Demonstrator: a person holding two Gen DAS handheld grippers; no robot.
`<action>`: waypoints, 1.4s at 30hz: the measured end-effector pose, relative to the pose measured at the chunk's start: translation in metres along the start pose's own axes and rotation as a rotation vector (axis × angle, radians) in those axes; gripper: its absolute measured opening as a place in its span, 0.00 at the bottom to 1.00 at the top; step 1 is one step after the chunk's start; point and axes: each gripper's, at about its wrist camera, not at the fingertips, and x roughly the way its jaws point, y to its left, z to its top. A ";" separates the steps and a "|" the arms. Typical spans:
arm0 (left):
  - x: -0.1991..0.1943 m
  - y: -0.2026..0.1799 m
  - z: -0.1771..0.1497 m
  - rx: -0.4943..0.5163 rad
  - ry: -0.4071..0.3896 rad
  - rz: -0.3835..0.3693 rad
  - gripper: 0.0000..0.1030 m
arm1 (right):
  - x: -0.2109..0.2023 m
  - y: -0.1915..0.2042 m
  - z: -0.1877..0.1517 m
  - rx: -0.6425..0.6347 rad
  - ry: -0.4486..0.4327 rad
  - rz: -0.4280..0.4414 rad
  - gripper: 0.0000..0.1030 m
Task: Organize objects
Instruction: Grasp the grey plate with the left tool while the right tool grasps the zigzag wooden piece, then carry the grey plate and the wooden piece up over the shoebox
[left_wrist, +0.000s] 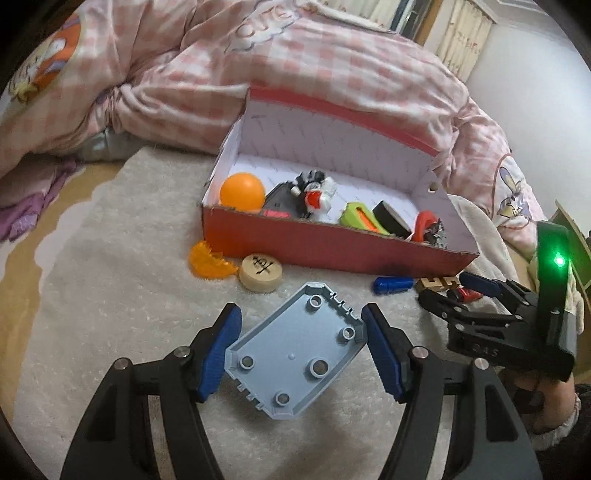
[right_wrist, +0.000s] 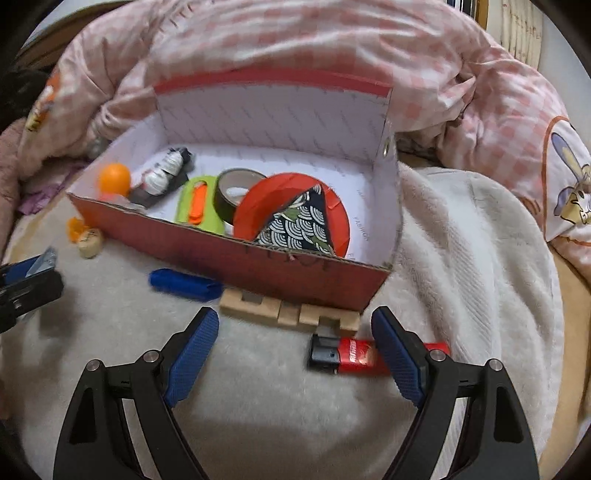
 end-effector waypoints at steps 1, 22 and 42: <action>0.002 0.002 0.000 -0.007 0.012 0.000 0.66 | 0.002 -0.001 0.001 0.004 0.004 0.008 0.84; 0.005 0.000 0.002 0.024 -0.012 -0.014 0.66 | -0.020 -0.008 -0.010 0.050 -0.023 0.097 0.76; -0.012 -0.021 0.012 0.157 -0.119 -0.065 0.66 | -0.078 0.007 -0.015 -0.015 -0.172 0.177 0.76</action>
